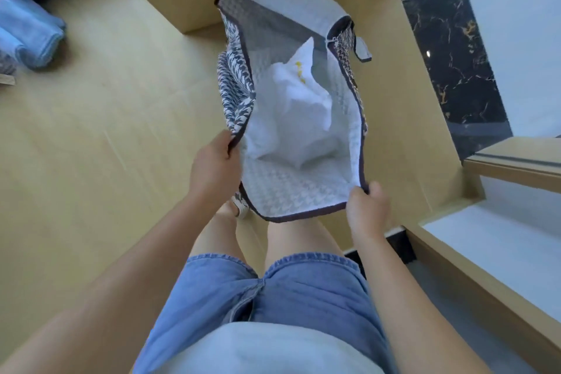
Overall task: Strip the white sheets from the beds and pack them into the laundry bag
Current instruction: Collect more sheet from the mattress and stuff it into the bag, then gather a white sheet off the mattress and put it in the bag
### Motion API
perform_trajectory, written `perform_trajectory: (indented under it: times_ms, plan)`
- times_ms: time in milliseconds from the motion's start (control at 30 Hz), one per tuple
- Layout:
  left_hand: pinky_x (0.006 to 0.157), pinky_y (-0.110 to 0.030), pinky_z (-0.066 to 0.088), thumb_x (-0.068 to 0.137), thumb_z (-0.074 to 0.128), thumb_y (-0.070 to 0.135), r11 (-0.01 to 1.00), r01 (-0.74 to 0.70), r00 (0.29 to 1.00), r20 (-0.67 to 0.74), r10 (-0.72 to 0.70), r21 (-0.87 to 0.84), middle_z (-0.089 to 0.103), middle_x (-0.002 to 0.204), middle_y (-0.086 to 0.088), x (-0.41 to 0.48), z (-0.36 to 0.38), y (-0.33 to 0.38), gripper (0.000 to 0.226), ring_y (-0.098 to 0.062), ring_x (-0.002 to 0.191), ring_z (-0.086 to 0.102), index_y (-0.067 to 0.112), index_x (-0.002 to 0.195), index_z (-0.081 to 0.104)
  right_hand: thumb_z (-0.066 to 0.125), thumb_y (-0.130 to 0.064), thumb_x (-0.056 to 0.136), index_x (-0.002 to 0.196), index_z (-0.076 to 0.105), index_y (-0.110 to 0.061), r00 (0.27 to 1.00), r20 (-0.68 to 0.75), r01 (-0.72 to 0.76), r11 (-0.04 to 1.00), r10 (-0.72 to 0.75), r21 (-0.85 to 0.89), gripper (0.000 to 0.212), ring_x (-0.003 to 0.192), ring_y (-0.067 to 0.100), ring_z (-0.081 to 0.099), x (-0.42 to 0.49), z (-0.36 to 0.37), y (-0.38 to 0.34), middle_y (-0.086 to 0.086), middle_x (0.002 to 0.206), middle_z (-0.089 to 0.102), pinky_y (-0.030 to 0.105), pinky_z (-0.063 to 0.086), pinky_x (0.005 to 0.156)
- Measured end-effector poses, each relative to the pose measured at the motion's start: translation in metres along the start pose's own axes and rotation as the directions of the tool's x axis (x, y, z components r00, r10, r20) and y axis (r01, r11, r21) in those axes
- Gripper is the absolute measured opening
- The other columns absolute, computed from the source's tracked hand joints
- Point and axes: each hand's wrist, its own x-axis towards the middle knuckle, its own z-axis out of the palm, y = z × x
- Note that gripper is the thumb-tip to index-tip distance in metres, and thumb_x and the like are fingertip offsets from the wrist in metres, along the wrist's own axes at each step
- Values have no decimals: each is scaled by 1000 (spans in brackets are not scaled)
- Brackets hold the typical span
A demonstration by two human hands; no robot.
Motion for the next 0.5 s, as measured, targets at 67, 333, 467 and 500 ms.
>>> perform_trajectory:
  times_ms: [67,333,467,500]
  plan:
    - [60,-36,34,96,43,15,999,18,998,52,-21,48,48,68,-12,-4,21,-3,23,-38,71,47,13,73,40,39,5,82,64,32,-13,996,84,12,985,3,-175,27,61,22,31,16,1,2,3,65,37,30,26,55]
    - [54,-33,34,95,42,10,967,256,967,11,-256,4,58,69,-10,-35,-1,-62,20,-34,67,58,2,78,49,46,-14,92,74,45,-5,956,293,192,692,29,-696,20,64,22,44,61,3,-17,12,80,51,28,32,60]
    - [60,-37,42,94,43,14,957,287,957,26,-289,41,66,80,-21,-23,1,-73,21,-37,76,60,-2,86,54,45,-9,88,68,36,-10,909,414,372,555,-55,-744,22,69,23,43,52,32,-22,7,76,44,27,30,58]
    - [61,-37,42,94,44,15,956,291,956,26,-292,34,67,83,-21,-18,5,-72,21,-37,78,61,-1,87,54,45,-9,87,65,32,-12,891,447,420,526,-82,-740,26,66,23,41,44,40,-23,4,71,40,27,28,56]
